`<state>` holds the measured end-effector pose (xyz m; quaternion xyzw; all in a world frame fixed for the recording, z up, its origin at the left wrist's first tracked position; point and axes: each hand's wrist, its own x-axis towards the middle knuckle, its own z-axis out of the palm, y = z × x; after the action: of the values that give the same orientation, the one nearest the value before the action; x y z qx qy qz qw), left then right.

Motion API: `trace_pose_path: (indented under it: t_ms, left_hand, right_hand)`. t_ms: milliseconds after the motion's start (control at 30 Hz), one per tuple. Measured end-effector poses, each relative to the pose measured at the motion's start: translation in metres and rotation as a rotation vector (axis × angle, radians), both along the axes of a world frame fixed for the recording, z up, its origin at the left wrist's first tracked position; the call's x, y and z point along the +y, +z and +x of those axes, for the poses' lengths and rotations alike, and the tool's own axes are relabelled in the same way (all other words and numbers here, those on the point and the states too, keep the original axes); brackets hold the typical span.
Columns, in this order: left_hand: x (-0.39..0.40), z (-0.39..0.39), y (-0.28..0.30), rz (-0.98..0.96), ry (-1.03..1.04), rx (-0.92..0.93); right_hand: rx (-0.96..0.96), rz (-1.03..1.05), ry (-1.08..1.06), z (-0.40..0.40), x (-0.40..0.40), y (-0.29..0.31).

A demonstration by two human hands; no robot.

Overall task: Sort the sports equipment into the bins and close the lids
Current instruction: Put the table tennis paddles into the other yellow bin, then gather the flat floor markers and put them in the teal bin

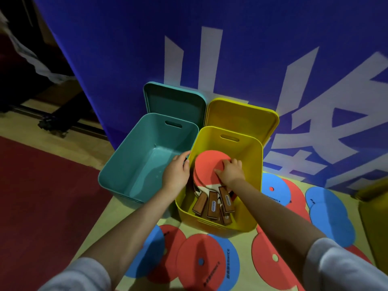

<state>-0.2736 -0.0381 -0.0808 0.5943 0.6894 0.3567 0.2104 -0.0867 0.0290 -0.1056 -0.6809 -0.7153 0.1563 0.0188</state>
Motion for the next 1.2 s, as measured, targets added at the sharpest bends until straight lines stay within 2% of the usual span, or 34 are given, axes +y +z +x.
trace_pose_path:
  t_ms: [67,233,300,400,533,700,833,900,1033,1200]
  left_hand:
    - [0.0,0.0,0.0,0.017,0.019,0.083]
    - [-0.006,0.004,0.012,0.091,0.021,0.336]
    - [-0.013,0.017,0.024,0.122,0.013,0.283]
    - [-0.034,0.055,0.047,0.165,-0.109,0.063]
    - [-0.077,0.101,0.056,0.202,-0.288,-0.081]
    - [-0.118,0.121,0.018,0.214,-0.328,-0.053]
    - [-0.159,0.12,-0.012,0.257,-0.354,-0.077]
    - [-0.179,0.117,-0.029,0.201,-0.326,-0.049]
    - [-0.2,0.115,-0.068,-0.118,-0.095,0.023]
    - [-0.196,0.104,-0.109,-0.633,0.186,0.253]
  right_hand:
    - [0.059,0.069,0.01,0.003,-0.01,0.006]
    - [0.443,0.215,0.058,0.03,-0.055,0.034]
    - [0.558,0.287,0.028,0.051,-0.072,0.046]
    - [0.681,0.399,-0.108,0.094,-0.095,0.057]
    - [0.777,0.366,-0.284,0.144,-0.129,0.049]
    - [0.681,0.165,-0.408,0.184,-0.17,0.002]
    - [0.511,-0.037,-0.416,0.208,-0.196,-0.04]
    - [0.438,-0.146,-0.396,0.215,-0.2,-0.055]
    - [0.213,-0.241,-0.313,0.231,-0.192,-0.084]
    - [-0.008,-0.23,-0.25,0.225,-0.193,-0.088]
